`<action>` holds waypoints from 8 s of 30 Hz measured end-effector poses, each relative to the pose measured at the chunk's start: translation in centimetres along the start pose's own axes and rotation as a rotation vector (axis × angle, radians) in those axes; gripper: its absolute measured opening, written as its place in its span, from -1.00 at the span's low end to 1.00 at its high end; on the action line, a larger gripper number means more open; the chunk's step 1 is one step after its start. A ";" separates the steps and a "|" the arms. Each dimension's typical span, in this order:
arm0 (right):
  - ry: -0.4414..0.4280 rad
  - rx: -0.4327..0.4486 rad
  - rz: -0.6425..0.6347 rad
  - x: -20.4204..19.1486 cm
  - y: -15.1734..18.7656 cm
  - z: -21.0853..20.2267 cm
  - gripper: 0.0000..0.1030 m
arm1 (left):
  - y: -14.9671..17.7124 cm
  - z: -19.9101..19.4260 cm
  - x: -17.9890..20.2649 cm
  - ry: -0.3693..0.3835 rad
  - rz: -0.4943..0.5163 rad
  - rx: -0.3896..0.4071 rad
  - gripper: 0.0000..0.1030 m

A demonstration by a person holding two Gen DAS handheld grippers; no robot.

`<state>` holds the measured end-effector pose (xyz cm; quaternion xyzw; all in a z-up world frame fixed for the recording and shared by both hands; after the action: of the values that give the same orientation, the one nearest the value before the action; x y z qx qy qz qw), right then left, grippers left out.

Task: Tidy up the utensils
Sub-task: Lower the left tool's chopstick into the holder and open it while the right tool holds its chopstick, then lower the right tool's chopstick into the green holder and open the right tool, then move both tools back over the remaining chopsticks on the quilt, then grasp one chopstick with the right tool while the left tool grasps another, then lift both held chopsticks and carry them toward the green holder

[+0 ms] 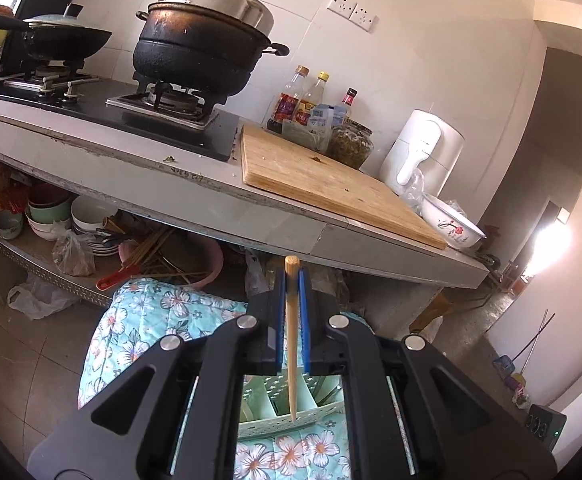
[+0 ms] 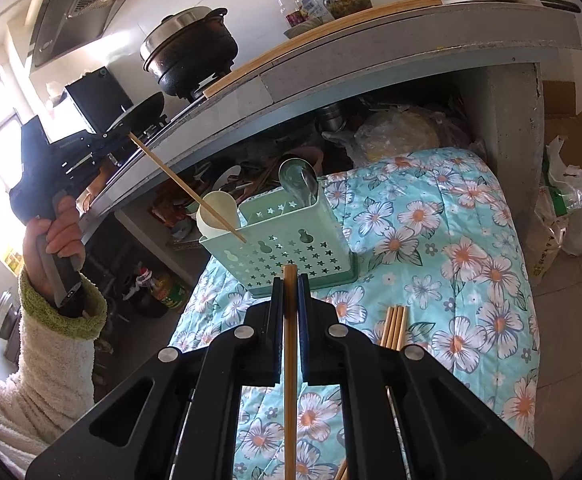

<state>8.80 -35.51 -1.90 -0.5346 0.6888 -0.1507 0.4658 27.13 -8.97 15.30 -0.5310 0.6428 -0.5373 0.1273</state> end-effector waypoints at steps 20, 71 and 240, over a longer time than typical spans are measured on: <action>0.006 -0.008 0.032 1.9 0.4 0.0 -0.86 | 1.7 5.3 1.0 -0.064 0.065 -0.012 -0.89; 0.152 0.353 -0.349 -13.7 -20.3 12.9 -0.86 | 21.3 -10.4 -14.9 -0.222 -0.151 -0.147 -0.40; 0.278 -0.225 0.146 13.6 6.6 10.2 -0.51 | 30.5 12.4 0.4 -0.197 0.283 -0.772 -0.53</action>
<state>13.10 -41.97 -18.39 -0.5058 0.7961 -0.1112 0.3132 19.43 -20.49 -14.59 -0.4951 0.8482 -0.1809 0.0526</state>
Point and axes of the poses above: each gripper's, at about its wrist camera, not at the fingertips, and z roughly the way its jaws point, x to its right, y to its underside, the point moved 2 cm from there along z, roughly the way its jaws point
